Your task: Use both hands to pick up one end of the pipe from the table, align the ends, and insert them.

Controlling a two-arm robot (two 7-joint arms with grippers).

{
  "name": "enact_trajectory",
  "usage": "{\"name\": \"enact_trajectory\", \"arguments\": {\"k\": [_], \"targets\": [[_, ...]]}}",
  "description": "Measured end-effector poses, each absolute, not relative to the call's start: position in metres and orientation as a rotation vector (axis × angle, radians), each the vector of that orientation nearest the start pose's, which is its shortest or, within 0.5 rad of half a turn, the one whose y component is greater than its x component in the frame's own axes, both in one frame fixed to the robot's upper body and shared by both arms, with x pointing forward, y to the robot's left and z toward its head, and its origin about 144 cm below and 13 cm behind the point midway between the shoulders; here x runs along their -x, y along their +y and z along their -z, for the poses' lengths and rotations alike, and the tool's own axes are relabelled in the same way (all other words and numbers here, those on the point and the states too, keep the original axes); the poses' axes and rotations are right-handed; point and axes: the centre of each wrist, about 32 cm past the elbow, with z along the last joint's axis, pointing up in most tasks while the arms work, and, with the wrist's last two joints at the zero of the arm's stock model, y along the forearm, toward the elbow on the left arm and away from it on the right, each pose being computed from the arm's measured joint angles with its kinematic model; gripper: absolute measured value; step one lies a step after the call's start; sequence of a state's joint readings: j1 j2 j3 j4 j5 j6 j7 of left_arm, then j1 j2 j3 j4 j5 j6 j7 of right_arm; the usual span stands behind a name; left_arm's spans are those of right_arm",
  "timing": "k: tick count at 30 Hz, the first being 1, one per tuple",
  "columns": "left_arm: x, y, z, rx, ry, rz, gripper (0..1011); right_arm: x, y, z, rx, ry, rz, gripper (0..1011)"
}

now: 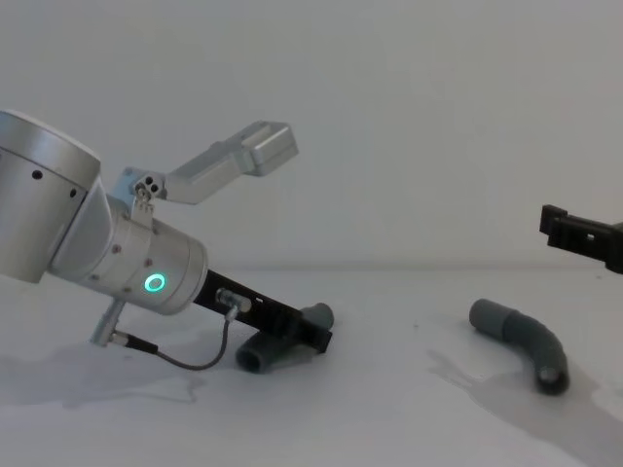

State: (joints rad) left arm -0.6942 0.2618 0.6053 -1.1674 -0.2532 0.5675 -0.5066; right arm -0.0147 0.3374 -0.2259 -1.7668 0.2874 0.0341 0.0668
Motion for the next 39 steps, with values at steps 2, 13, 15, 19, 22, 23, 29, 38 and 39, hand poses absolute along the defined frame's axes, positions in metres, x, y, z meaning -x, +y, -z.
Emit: {"name": "enact_trajectory", "arguments": {"k": [2, 13, 15, 19, 22, 23, 29, 38, 39], "targets": [[-0.61, 0.174, -1.245, -0.548, 0.158, -0.729, 515, -0.443, -0.237, -1.189, -0.026, -0.075, 1.229, 1002], [-0.611, 0.175, -1.245, -0.55, 0.158, -0.729, 347, -0.449, -0.24, -1.193, 0.012, -0.067, 1.198, 1002], [-0.611, 0.175, -1.245, -0.55, 0.159, -0.729, 347, -0.45, -0.24, -1.194, 0.025, -0.064, 1.186, 1002], [-0.611, 0.175, -1.245, -0.55, 0.159, -0.729, 347, -0.458, -0.244, -1.199, 0.075, -0.048, 1.138, 1002], [-0.611, 0.175, -1.245, -0.55, 0.159, -0.729, 347, -0.463, -0.247, -1.203, 0.109, -0.034, 1.108, 1001], [-0.611, 0.175, -1.245, -0.55, 0.159, -0.729, 347, -0.465, -0.247, -1.205, 0.118, -0.031, 1.1, 1002], [-0.611, 0.175, -1.245, -0.551, 0.159, -0.729, 347, -0.478, -0.251, -1.215, 0.187, 0.019, 1.051, 1002], [-0.611, 0.175, -1.245, -0.551, 0.159, -0.729, 347, -0.496, -0.252, -1.225, 0.258, 0.102, 1.04, 1001], [-0.611, 0.175, -1.245, -0.551, 0.159, -0.729, 347, -0.499, -0.252, -1.225, 0.267, 0.114, 1.045, 1002]]}}
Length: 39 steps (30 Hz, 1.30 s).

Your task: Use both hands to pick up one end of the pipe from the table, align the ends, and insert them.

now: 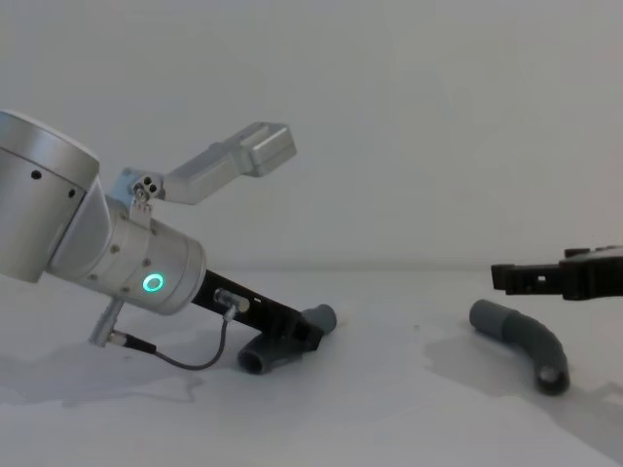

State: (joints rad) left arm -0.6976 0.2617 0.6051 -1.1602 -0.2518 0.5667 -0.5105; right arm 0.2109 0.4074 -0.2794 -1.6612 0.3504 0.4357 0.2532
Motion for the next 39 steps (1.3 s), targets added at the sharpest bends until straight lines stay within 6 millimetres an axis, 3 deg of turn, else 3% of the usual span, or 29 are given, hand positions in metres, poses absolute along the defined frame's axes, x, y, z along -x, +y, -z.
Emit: {"name": "enact_trajectory", "arguments": {"k": [20, 39], "targets": [[-0.611, 0.175, -1.245, -0.551, 0.16, -0.729, 347, -0.526, -0.24, -1.217, 0.363, 0.193, 1.095, 1002], [-0.611, 0.175, -1.245, -0.551, 0.16, -0.729, 347, -0.537, -0.236, -1.21, 0.428, 0.207, 1.098, 1001]]}}
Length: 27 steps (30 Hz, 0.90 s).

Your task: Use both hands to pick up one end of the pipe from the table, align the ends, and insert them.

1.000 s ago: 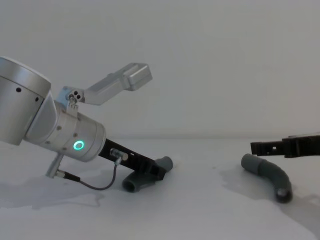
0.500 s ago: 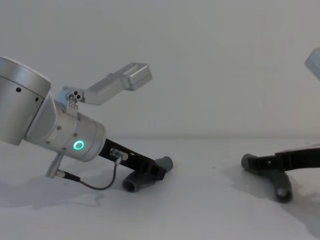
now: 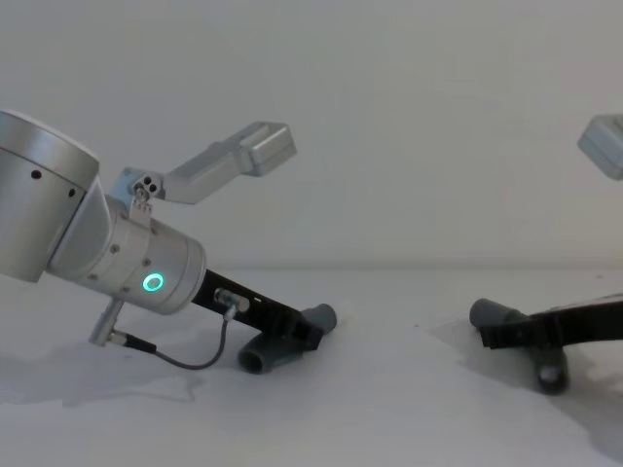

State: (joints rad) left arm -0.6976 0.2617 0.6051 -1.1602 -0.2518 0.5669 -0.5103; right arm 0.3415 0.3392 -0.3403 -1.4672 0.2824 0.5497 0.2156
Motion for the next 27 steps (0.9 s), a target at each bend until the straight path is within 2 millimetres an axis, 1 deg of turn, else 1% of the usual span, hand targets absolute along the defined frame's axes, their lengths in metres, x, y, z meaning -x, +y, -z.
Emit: {"name": "enact_trajectory", "arguments": {"k": [15, 17, 18, 19, 20, 21, 22, 23, 25, 26, 27], "targets": [[-0.611, 0.1754, -1.2451, -0.551, 0.16, -0.729, 347, -0.5367, -0.2331, -1.2089, 0.447, 0.235, 1.101, 993], [-0.611, 0.1753, -1.2451, -0.551, 0.16, -0.729, 347, -0.5366, -0.233, -1.2089, 0.448, 0.238, 1.102, 956], [-0.611, 0.1753, -1.2451, -0.551, 0.16, -0.729, 347, -0.5366, -0.233, -1.2089, 0.448, 0.238, 1.102, 956], [-0.611, 0.1754, -1.2451, -0.551, 0.16, -0.729, 347, -0.5365, -0.2329, -1.209, 0.448, 0.24, 1.103, 918], [-0.611, 0.1754, -1.2451, -0.551, 0.16, -0.729, 347, -0.5365, -0.2328, -1.209, 0.448, 0.241, 1.103, 909], [-0.611, 0.1754, -1.2451, -0.551, 0.16, -0.729, 347, -0.5364, -0.2328, -1.209, 0.449, 0.242, 1.103, 875], [-0.611, 0.1754, -1.2451, -0.551, 0.16, -0.729, 347, -0.5364, -0.2327, -1.209, 0.449, 0.242, 1.103, 875], [-0.611, 0.1754, -1.245, -0.551, 0.16, -0.729, 347, -0.5364, -0.2326, -1.209, 0.449, 0.244, 1.103, 824], [-0.611, 0.1753, -1.245, -0.551, 0.16, -0.729, 347, -0.5364, -0.2326, -1.209, 0.45, 0.244, 1.103, 793], [-0.611, 0.1753, -1.2451, -0.551, 0.16, -0.729, 347, -0.5364, -0.2325, -1.209, 0.45, 0.245, 1.103, 740], [-0.611, 0.1753, -1.2451, -0.551, 0.16, -0.729, 347, -0.5364, -0.2325, -1.2091, 0.45, 0.246, 1.104, 712]]}}
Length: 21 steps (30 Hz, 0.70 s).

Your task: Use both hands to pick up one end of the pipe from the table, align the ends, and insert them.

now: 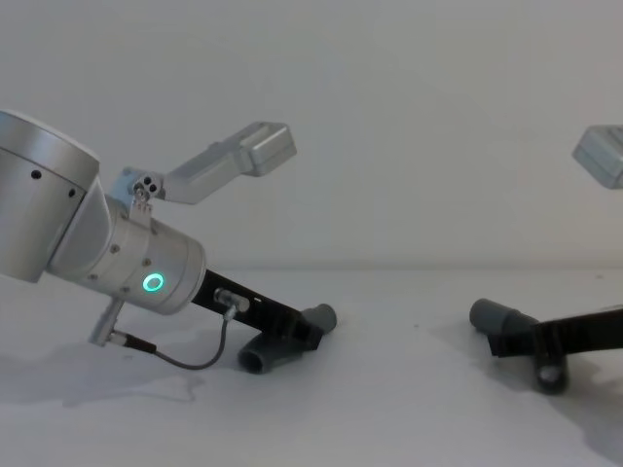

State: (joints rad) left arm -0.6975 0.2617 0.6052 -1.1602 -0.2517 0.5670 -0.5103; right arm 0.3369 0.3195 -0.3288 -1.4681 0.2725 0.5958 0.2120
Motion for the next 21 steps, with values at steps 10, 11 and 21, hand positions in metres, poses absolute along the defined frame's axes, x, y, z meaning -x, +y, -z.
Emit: {"name": "enact_trajectory", "arguments": {"k": [10, 11, 21], "targets": [[-0.611, 0.1753, -1.2451, -0.551, 0.16, -0.729, 347, -0.5362, -0.2322, -1.2092, 0.451, 0.249, 1.105, 398], [-0.611, 0.1754, -1.2451, -0.551, 0.16, -0.729, 347, -0.5362, -0.2322, -1.2092, 0.451, 0.249, 1.105, 372], [-0.6108, 0.1754, -1.2449, -0.551, 0.159, -0.73, 347, -0.5359, -0.2321, -1.2091, 0.45, 0.25, 1.105, 244]]}}
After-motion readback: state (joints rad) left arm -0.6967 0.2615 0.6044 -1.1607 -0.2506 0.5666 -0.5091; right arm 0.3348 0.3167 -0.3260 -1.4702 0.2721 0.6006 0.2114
